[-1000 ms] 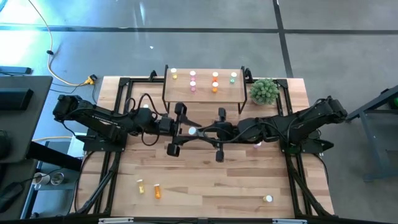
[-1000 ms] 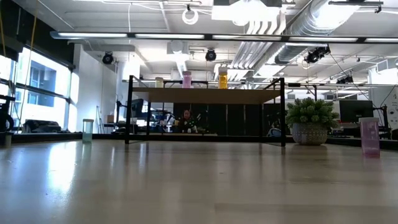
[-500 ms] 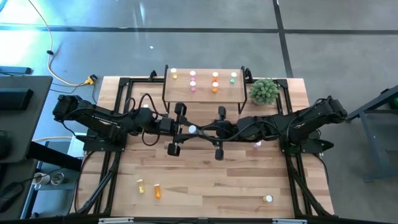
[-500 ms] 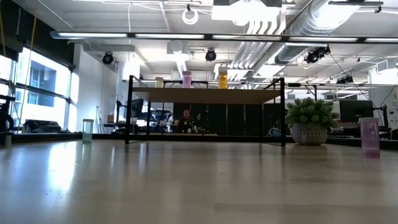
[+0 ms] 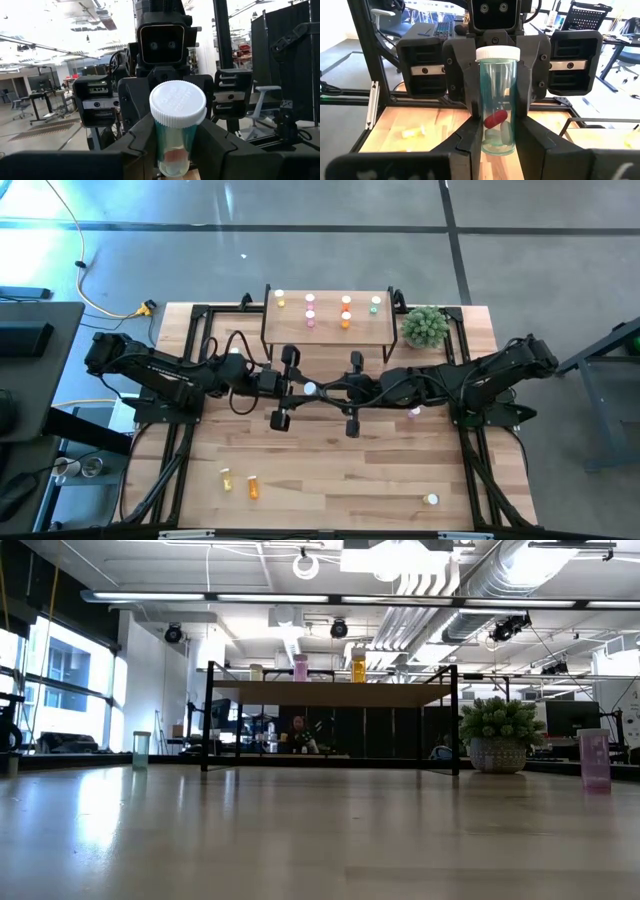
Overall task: Pick and place medicine bottles onto shelf by color
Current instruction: Put the bottom blue pill bottle on the shelf aligned with the other blue pill bottle
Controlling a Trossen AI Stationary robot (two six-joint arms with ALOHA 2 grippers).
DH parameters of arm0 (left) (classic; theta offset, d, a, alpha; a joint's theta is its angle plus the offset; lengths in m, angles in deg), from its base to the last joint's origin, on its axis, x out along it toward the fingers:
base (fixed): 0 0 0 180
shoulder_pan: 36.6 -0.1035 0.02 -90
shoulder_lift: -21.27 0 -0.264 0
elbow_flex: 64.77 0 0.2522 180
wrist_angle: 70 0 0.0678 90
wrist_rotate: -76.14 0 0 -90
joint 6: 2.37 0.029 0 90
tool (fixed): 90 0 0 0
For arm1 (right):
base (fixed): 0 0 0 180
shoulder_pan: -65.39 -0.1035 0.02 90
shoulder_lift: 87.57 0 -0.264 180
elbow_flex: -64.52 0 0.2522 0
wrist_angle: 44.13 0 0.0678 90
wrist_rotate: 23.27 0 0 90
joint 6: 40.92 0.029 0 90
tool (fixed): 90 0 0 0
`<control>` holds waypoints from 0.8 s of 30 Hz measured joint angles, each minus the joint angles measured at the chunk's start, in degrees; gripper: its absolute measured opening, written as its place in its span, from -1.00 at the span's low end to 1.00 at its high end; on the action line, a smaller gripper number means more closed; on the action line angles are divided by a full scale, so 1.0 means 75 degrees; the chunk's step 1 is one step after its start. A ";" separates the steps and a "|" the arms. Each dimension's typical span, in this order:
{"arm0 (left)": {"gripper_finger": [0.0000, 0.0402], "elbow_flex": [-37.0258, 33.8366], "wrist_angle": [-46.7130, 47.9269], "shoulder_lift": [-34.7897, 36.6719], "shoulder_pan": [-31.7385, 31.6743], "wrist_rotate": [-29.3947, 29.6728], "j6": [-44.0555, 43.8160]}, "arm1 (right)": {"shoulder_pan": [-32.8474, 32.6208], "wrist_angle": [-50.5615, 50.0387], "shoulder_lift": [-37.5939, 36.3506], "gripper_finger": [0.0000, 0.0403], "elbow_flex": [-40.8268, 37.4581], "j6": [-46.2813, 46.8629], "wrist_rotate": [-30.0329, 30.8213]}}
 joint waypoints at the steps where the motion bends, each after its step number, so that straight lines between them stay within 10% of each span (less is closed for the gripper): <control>1: -0.53 0.0000 0.0000 0.0000 0.0000 0.0000 -0.0003 | 0.0000 -0.0002 0.0000 -0.58 0.0003 0.0012 0.0000; 12: -0.53 0.0000 0.0347 -0.0012 0.0006 0.0548 -0.0140 | 0.0013 -0.0724 -0.0006 -0.15 0.0000 0.0077 0.0051; 24: -0.53 -0.0003 0.1587 -0.0012 0.0003 0.1725 -0.0201 | 0.0527 -0.3193 -0.0006 -0.11 0.0001 0.1023 0.0012</control>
